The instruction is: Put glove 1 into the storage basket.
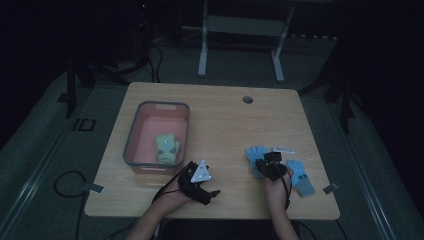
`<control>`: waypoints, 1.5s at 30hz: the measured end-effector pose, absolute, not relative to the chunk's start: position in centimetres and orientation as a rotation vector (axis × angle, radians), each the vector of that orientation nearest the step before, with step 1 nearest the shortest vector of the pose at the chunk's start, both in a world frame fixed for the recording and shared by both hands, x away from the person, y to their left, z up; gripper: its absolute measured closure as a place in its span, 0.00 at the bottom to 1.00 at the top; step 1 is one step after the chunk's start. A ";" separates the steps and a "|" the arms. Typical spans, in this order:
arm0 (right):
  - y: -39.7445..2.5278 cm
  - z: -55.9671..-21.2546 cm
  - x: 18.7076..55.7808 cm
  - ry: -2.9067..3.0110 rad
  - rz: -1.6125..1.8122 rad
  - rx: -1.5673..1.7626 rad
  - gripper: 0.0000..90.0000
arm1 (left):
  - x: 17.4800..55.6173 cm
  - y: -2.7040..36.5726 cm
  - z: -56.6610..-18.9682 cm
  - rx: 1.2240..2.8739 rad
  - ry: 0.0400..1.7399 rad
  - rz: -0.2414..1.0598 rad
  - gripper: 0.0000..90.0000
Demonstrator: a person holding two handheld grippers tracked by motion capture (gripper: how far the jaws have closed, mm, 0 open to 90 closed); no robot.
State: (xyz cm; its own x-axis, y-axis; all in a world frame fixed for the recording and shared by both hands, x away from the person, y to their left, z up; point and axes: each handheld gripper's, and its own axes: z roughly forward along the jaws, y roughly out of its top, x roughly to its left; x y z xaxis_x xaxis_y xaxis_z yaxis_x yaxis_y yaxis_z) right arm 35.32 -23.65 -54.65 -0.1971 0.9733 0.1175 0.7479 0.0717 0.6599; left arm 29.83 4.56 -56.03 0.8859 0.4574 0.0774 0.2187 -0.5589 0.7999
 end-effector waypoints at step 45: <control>-39.0 -51.6 33.4 2.337 0.870 1.275 0.70 | 29.6 4.6 -56.3 2.184 0.467 0.336 0.10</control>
State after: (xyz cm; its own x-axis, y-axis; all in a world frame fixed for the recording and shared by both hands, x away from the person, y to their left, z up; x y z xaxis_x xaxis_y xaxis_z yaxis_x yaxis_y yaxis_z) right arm 33.41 -39.04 -51.62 -0.5399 0.8417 -0.0044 0.6341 0.4101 0.6556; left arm 29.56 4.60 -56.34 0.8940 0.4417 0.0759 0.2116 -0.5653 0.7972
